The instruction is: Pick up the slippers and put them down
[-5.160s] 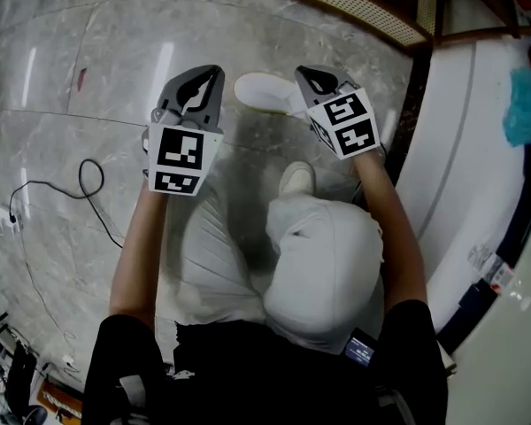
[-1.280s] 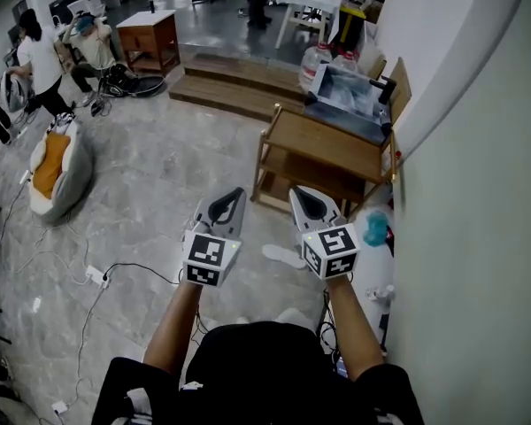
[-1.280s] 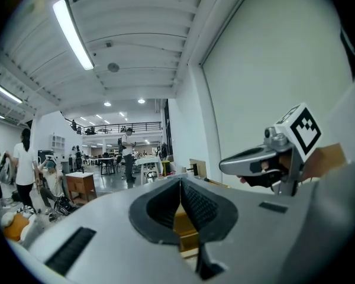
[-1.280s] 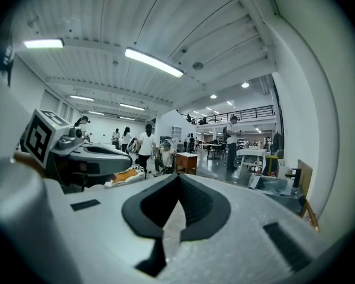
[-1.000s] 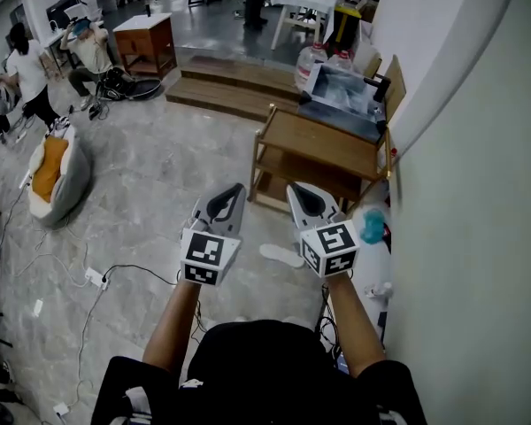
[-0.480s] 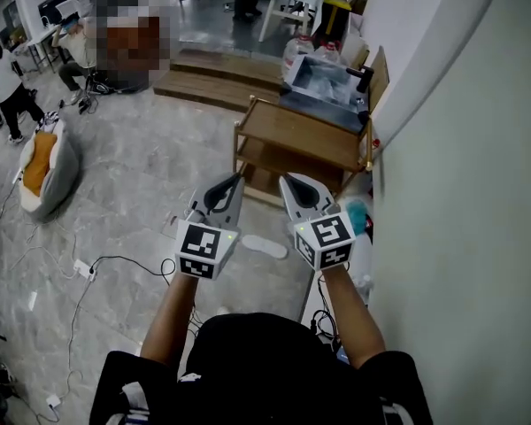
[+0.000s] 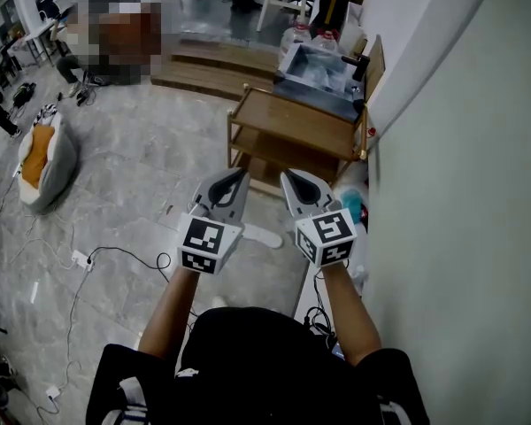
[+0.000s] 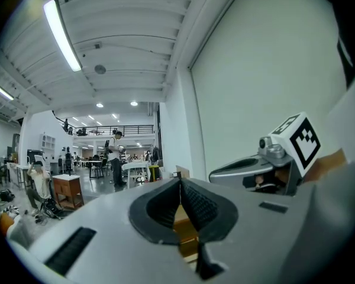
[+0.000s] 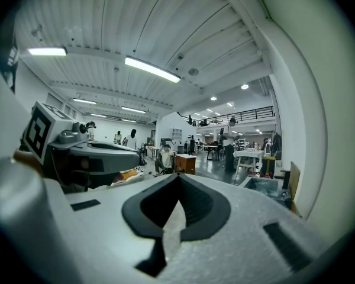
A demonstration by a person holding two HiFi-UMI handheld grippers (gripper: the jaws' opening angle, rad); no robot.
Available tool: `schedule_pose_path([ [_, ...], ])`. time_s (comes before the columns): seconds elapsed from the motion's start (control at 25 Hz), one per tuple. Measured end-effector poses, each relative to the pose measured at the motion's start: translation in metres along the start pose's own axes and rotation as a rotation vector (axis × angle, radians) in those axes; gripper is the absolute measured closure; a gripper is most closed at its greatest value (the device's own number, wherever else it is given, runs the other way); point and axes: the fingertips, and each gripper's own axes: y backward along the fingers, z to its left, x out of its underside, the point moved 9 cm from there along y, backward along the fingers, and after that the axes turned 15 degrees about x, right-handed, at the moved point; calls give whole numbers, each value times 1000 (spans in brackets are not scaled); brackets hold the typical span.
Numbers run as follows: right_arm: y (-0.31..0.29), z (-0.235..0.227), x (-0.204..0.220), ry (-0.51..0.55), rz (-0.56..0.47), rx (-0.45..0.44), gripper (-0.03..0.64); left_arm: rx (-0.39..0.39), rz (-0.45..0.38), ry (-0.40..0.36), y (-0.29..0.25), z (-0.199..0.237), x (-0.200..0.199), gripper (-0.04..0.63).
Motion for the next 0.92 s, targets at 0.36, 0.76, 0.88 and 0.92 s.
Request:
schedule_pose_path([
  [0.36, 5, 1, 5, 0, 4, 14, 620, -5, 9, 4, 4, -2, 4, 589],
  [0.76, 4, 4, 7, -3, 9, 5, 620, -15, 4, -4, 8, -2, 4, 589],
  [0.88, 2, 6, 7, -4, 11, 3, 620, -16, 6, -5, 9, 2, 4, 589],
  [0.92, 1, 7, 7, -5, 11, 3, 620, -16, 7, -6, 9, 3, 4, 589],
])
